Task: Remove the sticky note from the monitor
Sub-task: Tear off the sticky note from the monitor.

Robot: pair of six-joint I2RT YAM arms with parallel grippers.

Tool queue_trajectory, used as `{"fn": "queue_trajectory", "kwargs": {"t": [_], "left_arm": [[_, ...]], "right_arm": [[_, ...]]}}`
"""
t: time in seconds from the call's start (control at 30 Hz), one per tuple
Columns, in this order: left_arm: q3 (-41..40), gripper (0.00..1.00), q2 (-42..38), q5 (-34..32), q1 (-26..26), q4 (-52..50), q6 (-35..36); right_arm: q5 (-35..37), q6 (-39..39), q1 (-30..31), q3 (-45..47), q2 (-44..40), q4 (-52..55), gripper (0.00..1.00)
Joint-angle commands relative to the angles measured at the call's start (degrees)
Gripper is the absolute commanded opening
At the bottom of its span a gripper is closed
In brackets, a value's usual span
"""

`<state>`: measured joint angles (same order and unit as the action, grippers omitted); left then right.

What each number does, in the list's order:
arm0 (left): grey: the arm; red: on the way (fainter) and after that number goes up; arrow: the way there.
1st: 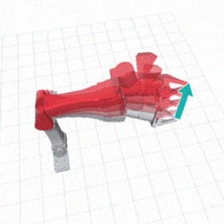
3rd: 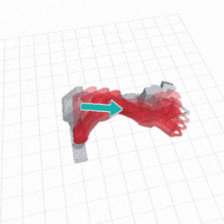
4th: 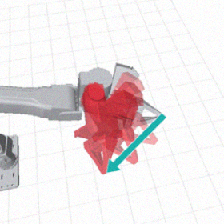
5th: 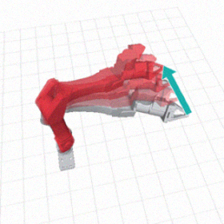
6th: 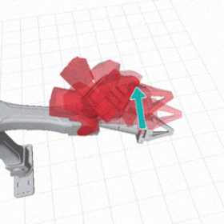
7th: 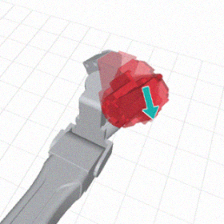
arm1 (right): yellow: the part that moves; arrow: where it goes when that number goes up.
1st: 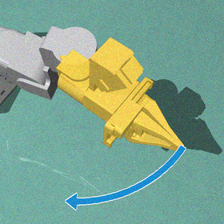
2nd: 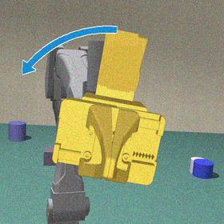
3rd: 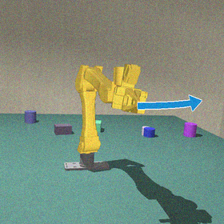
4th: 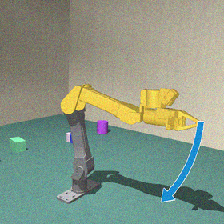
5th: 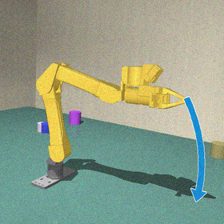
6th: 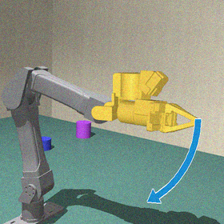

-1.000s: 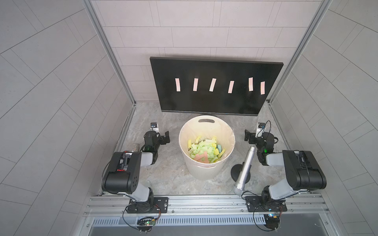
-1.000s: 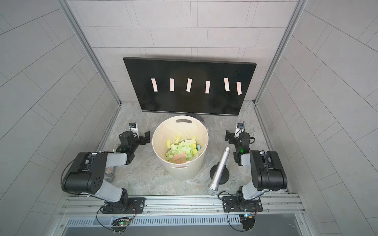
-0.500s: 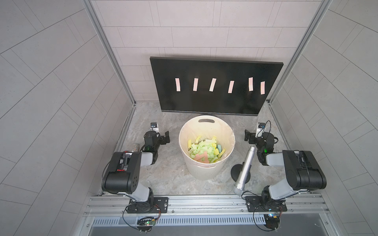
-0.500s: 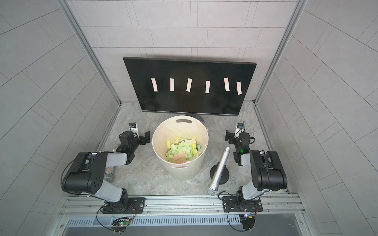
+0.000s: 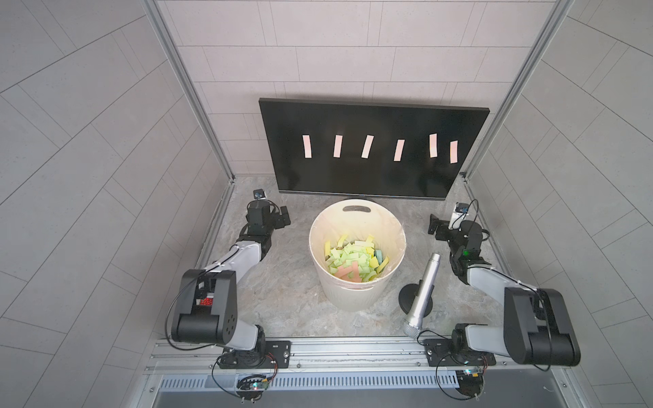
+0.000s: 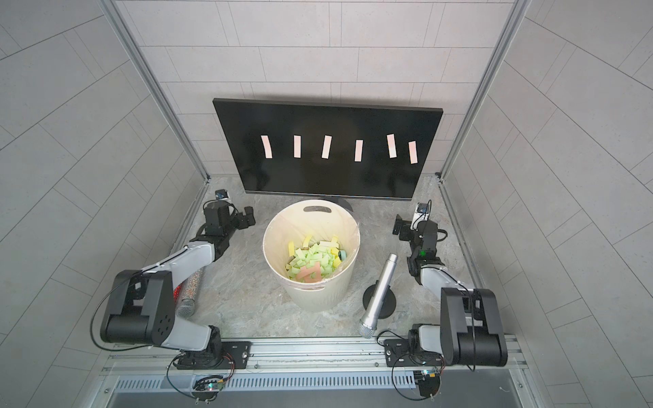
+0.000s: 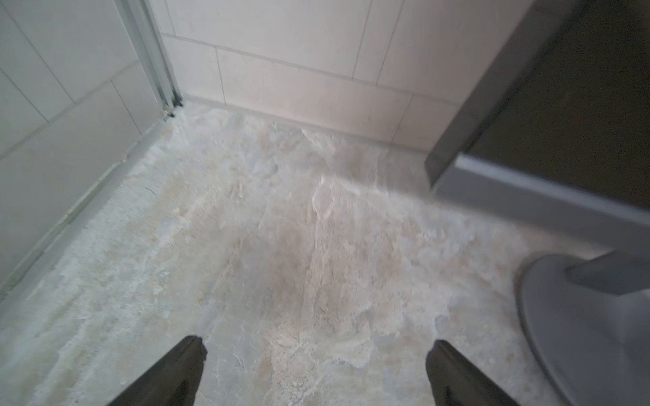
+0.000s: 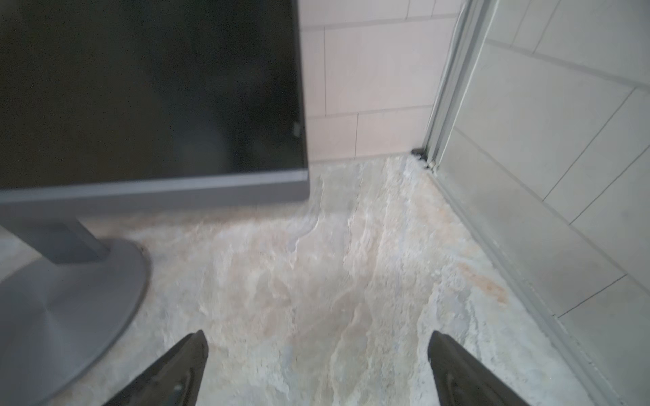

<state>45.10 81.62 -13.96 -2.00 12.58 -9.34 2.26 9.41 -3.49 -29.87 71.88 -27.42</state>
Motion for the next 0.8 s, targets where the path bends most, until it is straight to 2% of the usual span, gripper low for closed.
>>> {"fn": "queue_trajectory", "kwargs": {"t": [0.0,0.17,0.3,0.4,0.47,0.57,0.67,0.77], "left_arm": [[0.83,1.00,-4.96,-3.93,-0.19,-13.96,-7.96],[4.51,1.00,-13.74,-6.25,-0.19,-27.10,-15.14],[7.68,1.00,-19.38,-10.14,0.01,-40.24,-29.29],[10.66,1.00,-21.58,-4.68,0.05,-44.14,-27.76],[12.43,1.00,-23.02,-1.17,0.05,-46.21,-27.86],[14.08,1.00,-25.41,5.00,0.06,-46.77,-28.49],[17.20,1.00,-26.04,10.06,-0.02,-48.26,-29.21],[21.73,1.00,-24.81,12.89,-0.67,-50.84,-28.30]], "right_arm": [[1.58,5.15,0.17,-4.06,-4.49,15.80,1.00],[0.42,11.98,0.15,-4.01,-14.28,22.06,1.00],[-0.19,17.62,0.08,-4.25,-22.94,27.62,1.00],[-1.31,23.18,0.13,-6.44,-28.79,33.93,1.00],[-2.40,29.72,0.06,-7.91,-32.02,37.20,1.00],[-7.21,33.90,0.07,-8.50,-35.44,37.78,1.00],[-9.88,36.94,0.06,-10.51,-35.70,37.82,1.00],[-10.18,43.86,0.00,-12.81,-34.33,38.44,1.00]]}}
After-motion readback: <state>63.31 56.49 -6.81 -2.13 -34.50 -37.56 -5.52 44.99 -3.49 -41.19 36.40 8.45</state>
